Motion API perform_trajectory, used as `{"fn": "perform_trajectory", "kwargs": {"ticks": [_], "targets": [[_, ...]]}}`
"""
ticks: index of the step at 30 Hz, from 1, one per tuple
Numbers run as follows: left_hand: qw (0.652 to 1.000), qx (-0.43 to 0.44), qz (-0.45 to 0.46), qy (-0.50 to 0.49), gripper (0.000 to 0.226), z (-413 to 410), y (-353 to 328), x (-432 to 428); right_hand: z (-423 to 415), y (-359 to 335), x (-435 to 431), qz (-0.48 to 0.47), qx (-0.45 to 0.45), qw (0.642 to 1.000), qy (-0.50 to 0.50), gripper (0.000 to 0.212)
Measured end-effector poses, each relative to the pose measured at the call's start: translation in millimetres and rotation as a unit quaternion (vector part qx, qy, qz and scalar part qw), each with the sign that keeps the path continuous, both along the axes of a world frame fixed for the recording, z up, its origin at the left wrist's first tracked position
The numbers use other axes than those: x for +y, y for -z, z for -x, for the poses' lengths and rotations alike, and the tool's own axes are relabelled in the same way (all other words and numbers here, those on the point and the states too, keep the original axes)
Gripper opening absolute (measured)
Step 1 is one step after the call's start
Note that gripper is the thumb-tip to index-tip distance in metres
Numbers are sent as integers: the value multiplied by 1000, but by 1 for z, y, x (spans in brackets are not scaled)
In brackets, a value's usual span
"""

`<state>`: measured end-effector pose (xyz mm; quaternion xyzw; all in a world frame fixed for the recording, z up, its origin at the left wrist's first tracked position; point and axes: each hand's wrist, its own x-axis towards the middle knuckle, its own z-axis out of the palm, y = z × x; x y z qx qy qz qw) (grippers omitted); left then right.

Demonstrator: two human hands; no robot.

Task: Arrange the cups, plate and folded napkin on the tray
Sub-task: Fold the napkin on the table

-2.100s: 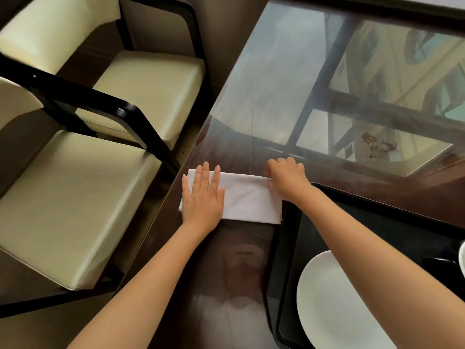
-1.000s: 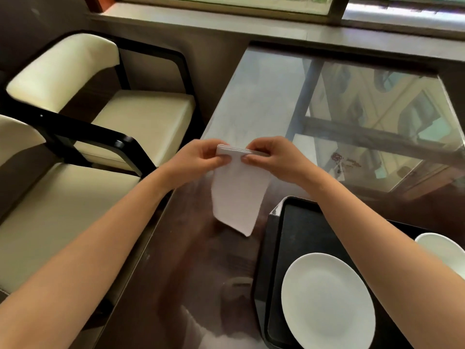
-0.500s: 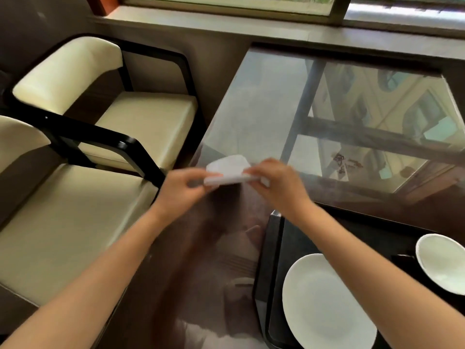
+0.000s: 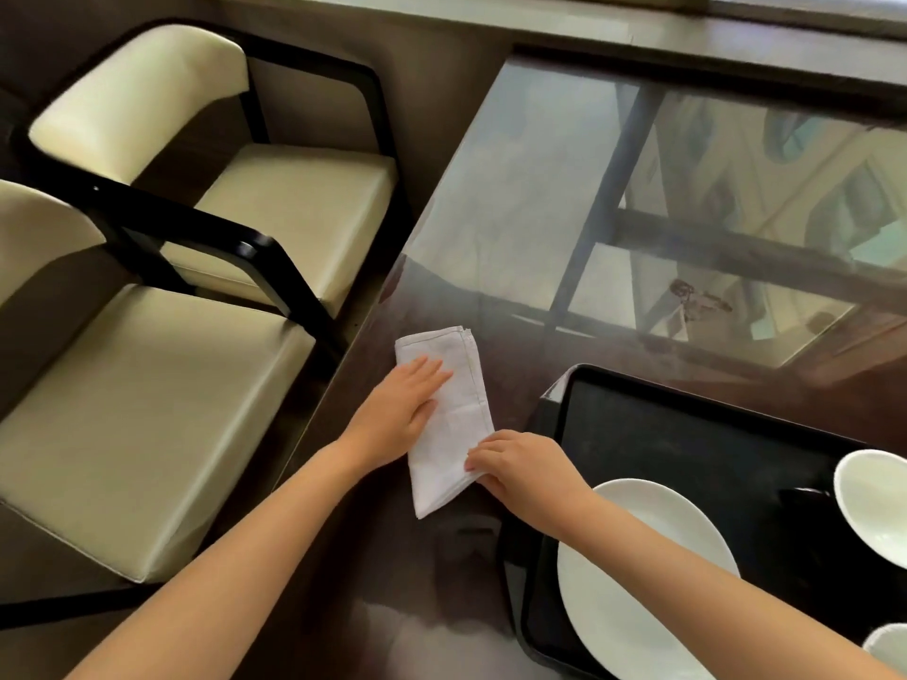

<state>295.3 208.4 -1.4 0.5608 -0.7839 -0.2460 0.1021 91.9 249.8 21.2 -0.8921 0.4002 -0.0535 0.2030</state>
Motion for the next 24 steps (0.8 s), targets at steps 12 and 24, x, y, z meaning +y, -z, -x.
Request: {"fn": "perform_trajectory", "kwargs": {"ticks": [12, 24], "targets": [[874, 360, -322, -51, 51, -4, -12, -15, -3, -10, -37, -100, -182, 964, 163, 15], [863, 341, -35, -371, 8, 9, 3, -38, -56, 17, -117, -146, -241, 895, 346, 17]]}}
